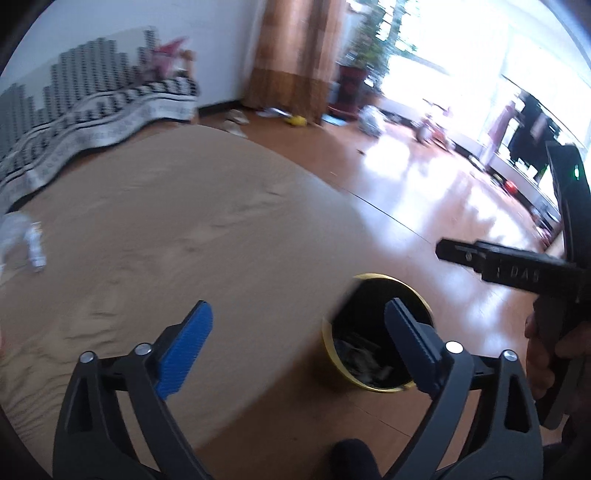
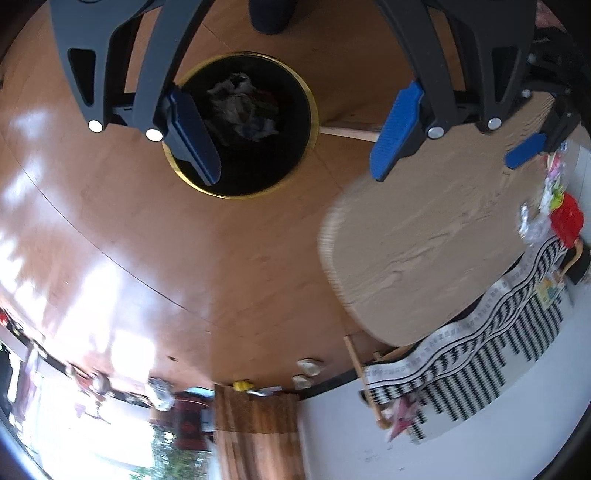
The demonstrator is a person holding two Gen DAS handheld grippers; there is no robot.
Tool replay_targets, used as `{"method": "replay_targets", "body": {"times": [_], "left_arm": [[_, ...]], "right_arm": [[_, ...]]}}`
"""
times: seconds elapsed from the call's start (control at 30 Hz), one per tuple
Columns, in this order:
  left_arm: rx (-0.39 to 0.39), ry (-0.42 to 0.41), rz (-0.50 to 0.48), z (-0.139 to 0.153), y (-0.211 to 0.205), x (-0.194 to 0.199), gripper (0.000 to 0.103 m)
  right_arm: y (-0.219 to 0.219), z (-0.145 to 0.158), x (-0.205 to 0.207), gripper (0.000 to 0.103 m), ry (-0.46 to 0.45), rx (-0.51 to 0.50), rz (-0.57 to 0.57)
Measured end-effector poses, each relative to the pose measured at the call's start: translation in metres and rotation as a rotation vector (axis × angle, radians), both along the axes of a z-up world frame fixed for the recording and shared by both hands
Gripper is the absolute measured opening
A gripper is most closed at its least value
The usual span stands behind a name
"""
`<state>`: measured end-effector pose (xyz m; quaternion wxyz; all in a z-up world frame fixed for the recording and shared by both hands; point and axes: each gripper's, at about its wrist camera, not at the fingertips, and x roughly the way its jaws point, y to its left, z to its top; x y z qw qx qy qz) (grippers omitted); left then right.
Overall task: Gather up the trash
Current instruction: 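Grasp crumpled foil paper with left tool while right tool grasps pink toy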
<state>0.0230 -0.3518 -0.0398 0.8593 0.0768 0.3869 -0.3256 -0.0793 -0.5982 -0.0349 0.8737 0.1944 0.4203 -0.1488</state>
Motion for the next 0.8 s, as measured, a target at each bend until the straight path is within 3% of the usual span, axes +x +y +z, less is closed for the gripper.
{"method": "replay_targets", "body": {"times": [0.27, 0.57, 0.67, 0.8], "left_arm": [[-0.025, -0.021, 0.302, 0.019, 0.141, 0.045, 0.094], [0.061, -0.024, 0.708, 0.01, 0.345, 0.083, 0.094], [0.061, -0.001, 0.774, 0.0, 0.391, 0.093, 0.094], [0.075, 0.042, 0.804, -0.017, 0.417, 0.099, 0.094]], "right_arm": [[0.111, 0.01, 0.083, 0.081, -0.033, 0.006, 0.197], [0.256, 0.018, 0.142, 0.081, -0.055, -0.006, 0.433], [0.292, 0.013, 0.152, 0.081, -0.045, -0.023, 0.493], [0.328, 0.005, 0.163, 0.081, -0.027, -0.042, 0.545]]}}
